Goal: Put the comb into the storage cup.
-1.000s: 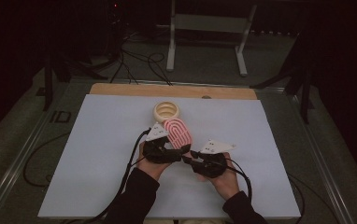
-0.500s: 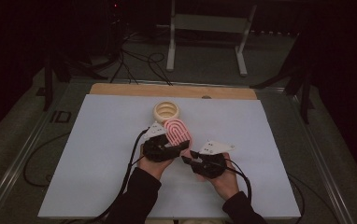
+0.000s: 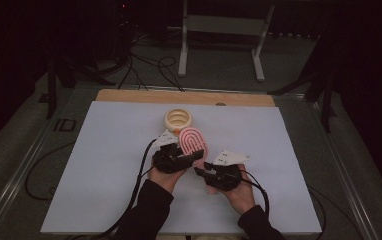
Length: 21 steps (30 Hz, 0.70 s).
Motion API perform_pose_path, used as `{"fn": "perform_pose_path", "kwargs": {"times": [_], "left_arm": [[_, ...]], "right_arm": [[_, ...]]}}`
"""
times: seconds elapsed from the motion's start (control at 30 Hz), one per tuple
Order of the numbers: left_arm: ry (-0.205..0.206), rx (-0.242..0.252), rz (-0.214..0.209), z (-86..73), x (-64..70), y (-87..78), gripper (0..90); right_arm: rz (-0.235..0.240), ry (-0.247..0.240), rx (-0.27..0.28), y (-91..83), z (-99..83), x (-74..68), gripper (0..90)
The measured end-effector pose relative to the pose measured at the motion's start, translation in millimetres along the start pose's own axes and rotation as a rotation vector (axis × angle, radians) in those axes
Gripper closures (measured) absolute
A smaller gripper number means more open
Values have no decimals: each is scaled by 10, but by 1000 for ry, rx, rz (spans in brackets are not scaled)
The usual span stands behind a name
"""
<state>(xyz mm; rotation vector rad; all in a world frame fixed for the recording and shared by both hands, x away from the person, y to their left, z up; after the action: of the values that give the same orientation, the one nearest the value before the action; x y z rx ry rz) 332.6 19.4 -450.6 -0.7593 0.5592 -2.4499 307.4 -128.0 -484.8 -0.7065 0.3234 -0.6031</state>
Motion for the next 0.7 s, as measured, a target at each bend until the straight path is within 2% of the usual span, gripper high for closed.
{"fn": "perform_pose_path", "kwargs": {"times": [0.43,0.63,0.7], "left_arm": [[-11,22,-23,35,42,-23,642],[-6,23,-10,47,37,-33,649],[-11,26,-5,53,25,-45,649]], "right_arm": [[0,6,14,-21,11,0,692],[3,2,21,-39,13,19,657],[4,10,24,-51,15,30,618]]}}
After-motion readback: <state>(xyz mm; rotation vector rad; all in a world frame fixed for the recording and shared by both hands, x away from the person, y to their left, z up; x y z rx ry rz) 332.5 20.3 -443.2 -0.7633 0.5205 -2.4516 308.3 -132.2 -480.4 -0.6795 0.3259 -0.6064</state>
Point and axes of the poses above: each handheld gripper's, and its own axes: y roughly forward along the jaws, z roughly out of its top, x roughly to its right, the point moved 4 cm from there along y, roughly forward along the jaws, and after that the axes turned 12 degrees about -x, right-handed, at the moved point
